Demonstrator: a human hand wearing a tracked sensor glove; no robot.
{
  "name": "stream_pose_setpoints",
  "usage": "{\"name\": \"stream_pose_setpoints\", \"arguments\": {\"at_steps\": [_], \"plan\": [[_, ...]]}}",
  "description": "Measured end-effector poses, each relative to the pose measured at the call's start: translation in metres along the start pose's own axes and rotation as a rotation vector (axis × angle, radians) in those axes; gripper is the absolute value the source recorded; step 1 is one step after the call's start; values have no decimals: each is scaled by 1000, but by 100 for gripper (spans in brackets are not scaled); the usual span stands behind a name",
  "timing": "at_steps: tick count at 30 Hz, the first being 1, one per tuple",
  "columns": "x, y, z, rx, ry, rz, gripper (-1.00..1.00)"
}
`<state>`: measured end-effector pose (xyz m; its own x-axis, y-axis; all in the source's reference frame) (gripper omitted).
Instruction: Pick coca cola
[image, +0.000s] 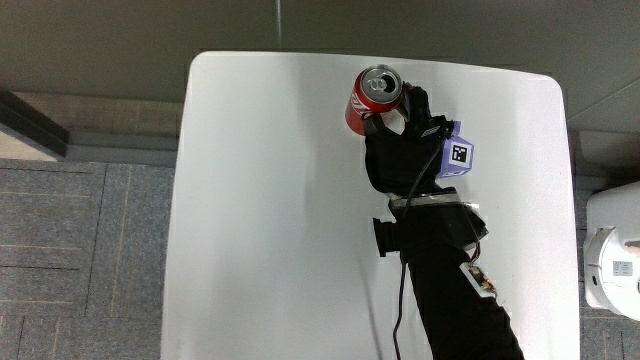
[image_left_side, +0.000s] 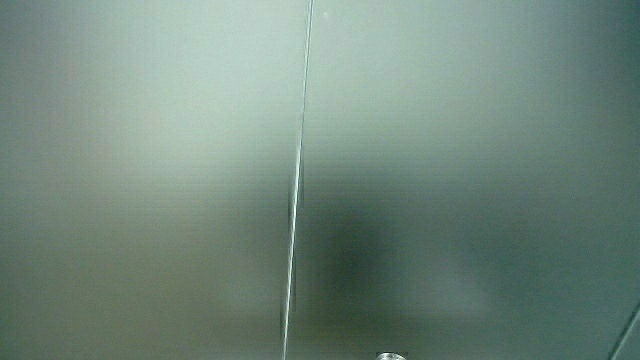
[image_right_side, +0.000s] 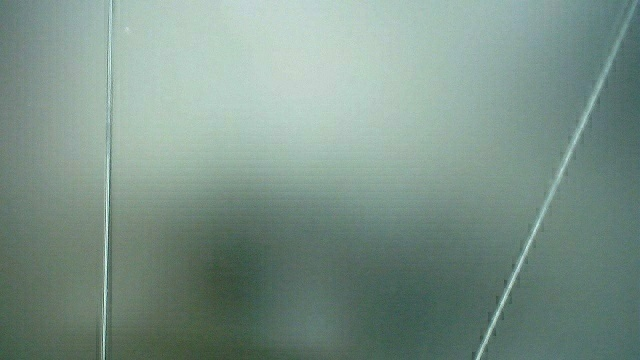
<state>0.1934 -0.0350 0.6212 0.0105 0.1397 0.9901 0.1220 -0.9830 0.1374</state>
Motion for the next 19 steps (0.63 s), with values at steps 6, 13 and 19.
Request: {"name": "stream_pose_setpoints", "arguments": {"at_steps": [6, 13, 19], "plan": [[-3, -2, 4, 11, 17, 16, 100], [-15, -6, 10, 19, 47, 72, 100], [-34, -7, -1, 7, 103, 143, 100]]}}
